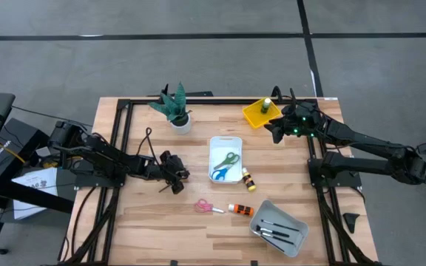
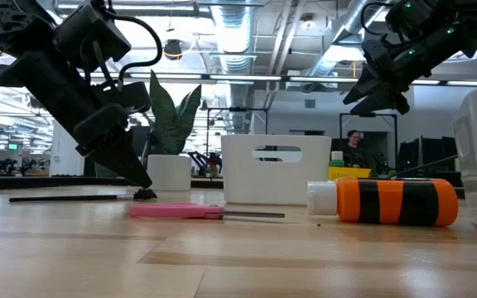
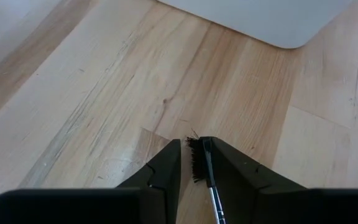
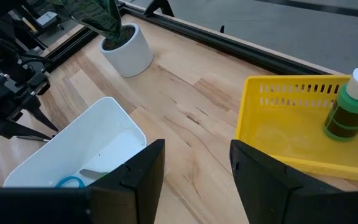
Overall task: Pick & Place Paint Supplies
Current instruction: Put the eyebrow brush into the gray bin
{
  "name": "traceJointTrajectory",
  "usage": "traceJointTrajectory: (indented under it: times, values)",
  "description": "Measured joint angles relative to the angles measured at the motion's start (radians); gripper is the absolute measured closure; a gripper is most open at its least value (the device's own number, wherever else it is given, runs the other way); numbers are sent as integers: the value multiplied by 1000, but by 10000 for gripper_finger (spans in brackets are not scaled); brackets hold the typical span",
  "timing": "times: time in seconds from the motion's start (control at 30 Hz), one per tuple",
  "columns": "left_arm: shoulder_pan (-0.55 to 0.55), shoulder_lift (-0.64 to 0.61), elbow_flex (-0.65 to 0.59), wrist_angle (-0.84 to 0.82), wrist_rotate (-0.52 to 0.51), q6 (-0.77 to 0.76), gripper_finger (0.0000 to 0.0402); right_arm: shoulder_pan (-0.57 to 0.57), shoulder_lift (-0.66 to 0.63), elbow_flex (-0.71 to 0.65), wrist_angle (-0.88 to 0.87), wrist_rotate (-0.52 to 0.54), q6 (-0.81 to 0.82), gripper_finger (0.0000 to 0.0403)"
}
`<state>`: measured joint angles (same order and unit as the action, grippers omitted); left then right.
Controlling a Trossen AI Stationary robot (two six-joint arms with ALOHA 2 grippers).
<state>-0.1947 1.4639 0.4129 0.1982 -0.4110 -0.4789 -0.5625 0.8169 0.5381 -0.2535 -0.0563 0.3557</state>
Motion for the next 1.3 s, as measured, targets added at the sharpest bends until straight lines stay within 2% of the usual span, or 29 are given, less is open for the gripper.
traceJointTrajectory:
  times: [0.4,0.57,0.77,1.03,1.3]
  values:
    - [0,42,1,9,-8,-51,328,0,0,0,1,0,1,226]
    - [0,42,1,9,11,-51,351,0,0,0,0,0,3,226]
    - [0,44,-1,-1,18,-76,397,0,0,0,0,0,3,226]
    - [0,26,-1,9,23,-102,401,0,0,0,0,0,3,226]
    - [0,-46,-1,28,23,-103,401,0,0,0,0,0,0,226]
